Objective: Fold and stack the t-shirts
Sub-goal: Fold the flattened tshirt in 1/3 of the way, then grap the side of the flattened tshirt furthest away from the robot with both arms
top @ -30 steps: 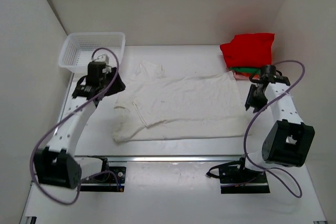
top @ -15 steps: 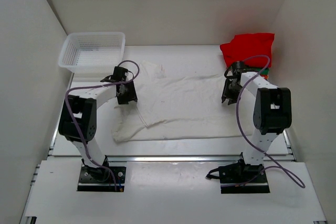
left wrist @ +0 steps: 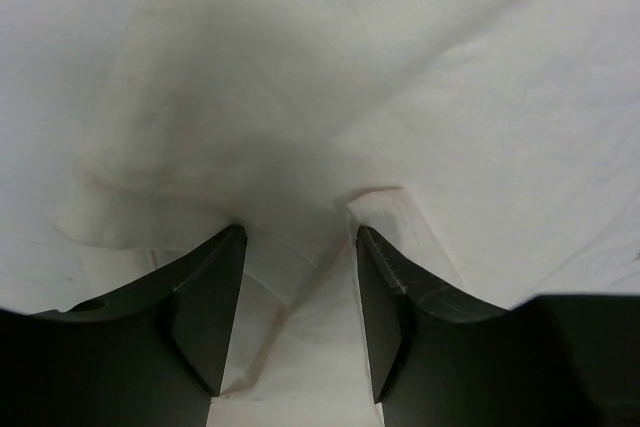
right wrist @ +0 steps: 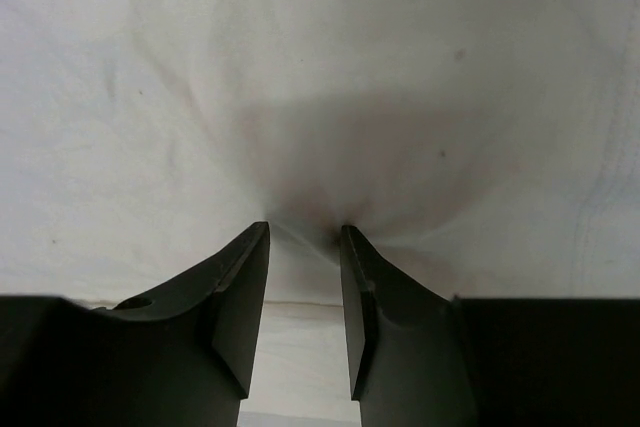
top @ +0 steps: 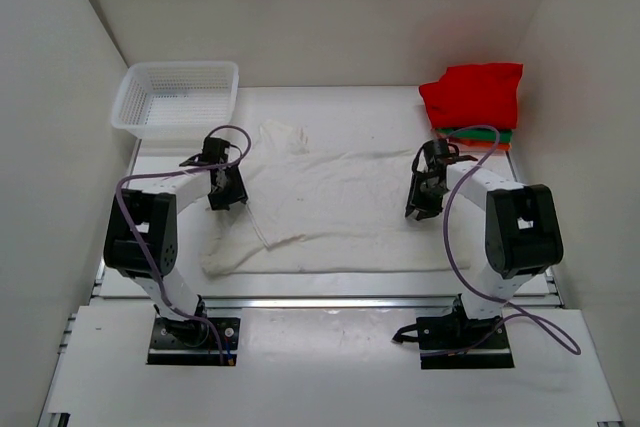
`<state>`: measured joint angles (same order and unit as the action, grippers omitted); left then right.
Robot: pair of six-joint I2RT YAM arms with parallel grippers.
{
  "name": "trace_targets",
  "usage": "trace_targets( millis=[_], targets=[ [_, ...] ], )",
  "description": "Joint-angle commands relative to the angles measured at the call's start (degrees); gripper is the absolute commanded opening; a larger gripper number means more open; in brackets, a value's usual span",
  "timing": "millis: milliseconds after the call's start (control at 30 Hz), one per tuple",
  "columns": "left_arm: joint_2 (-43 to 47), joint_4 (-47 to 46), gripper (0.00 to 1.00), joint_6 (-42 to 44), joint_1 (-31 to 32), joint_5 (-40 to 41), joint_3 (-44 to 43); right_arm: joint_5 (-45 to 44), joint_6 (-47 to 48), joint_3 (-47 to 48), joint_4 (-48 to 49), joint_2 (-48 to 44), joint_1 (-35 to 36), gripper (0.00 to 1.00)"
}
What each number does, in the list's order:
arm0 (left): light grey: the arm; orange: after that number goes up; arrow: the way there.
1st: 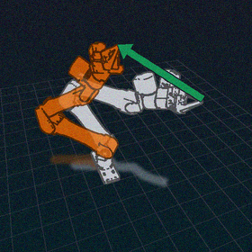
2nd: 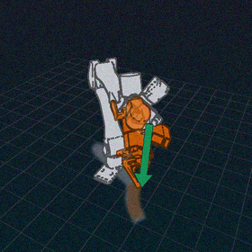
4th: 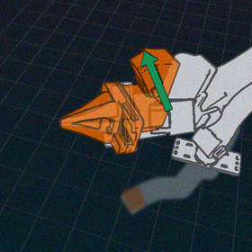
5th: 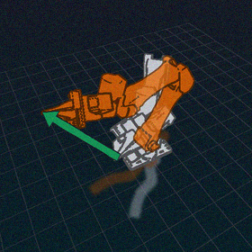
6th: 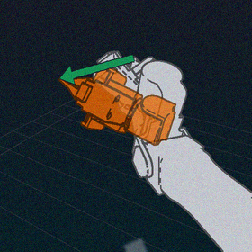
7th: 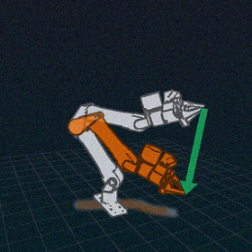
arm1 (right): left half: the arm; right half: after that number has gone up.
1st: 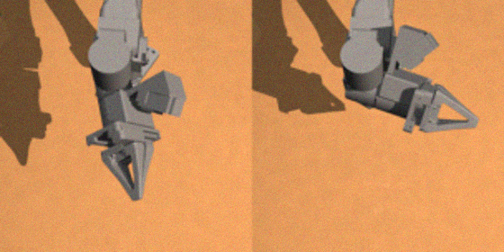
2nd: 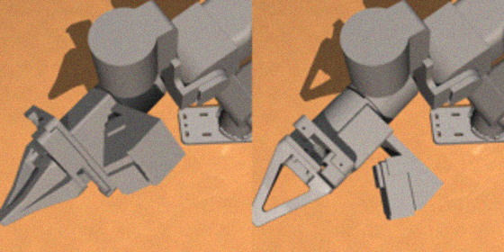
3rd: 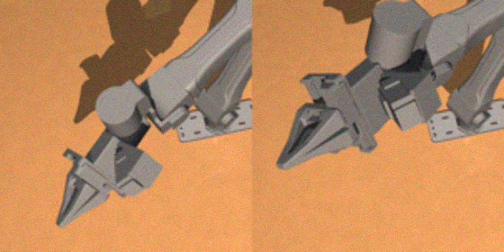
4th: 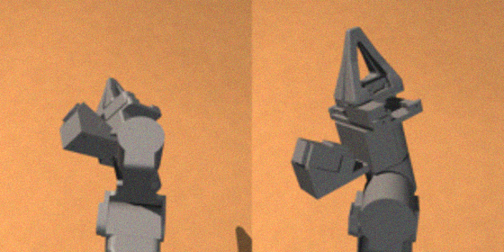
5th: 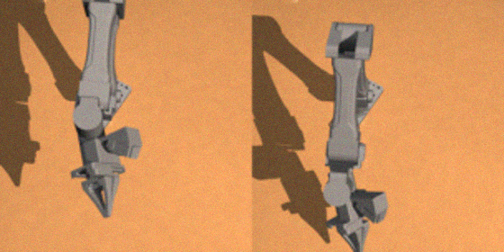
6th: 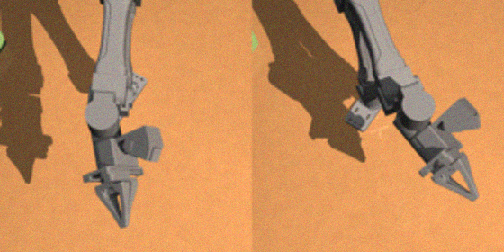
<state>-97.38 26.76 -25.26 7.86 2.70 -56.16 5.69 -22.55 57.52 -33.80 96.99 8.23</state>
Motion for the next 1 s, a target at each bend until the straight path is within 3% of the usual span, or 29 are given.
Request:
trace_targets(
  millis=[0,133,233,267,400,500,733,967],
  targets=[
    [1.67,3.39,0.60,1.00,-0.74,2.23,5.52,1.25,-1.28,-3.81,-1.18,0.13,1.17,0.32],
    [6.33,0.30,0.63,0.73,-1.18,0.99,6.51,0.29,0.92,-2.06,0.49,-1.97,0.12,0.32],
    [7.73,2.06,0.64,1.17,-0.65,0.12,-0.16,-1.47,3.03,2.32,-0.47,-4.17,-0.14,0.37],
    [9.04,3.37,0.65,0.30,-0.13,-1.45,-7.14,-2.08,4.25,5.30,-0.30,-6.70,-0.32,0.44],
    [7.83,1.55,0.68,-0.06,0.66,-3.13,-17.47,-4.37,3.91,8.31,6.53,-10.24,-1.28,0.69],
    [2.32,-0.04,0.71,1.08,1.89,-2.79,-25.39,-8.23,1.81,8.93,13.13,-9.11,-2.42,0.75],
    [-14.12,-3.91,0.70,-0.94,1.46,-4.37,-39.79,-11.05,-2.15,13.49,20.08,1.78,-4.71,0.75],
    [-31.87,1.61,0.69,2.14,4.18,-0.24,-61.04,-14.65,-1.63,24.90,18.51,13.21,-6.12,0.74]
  ],
)
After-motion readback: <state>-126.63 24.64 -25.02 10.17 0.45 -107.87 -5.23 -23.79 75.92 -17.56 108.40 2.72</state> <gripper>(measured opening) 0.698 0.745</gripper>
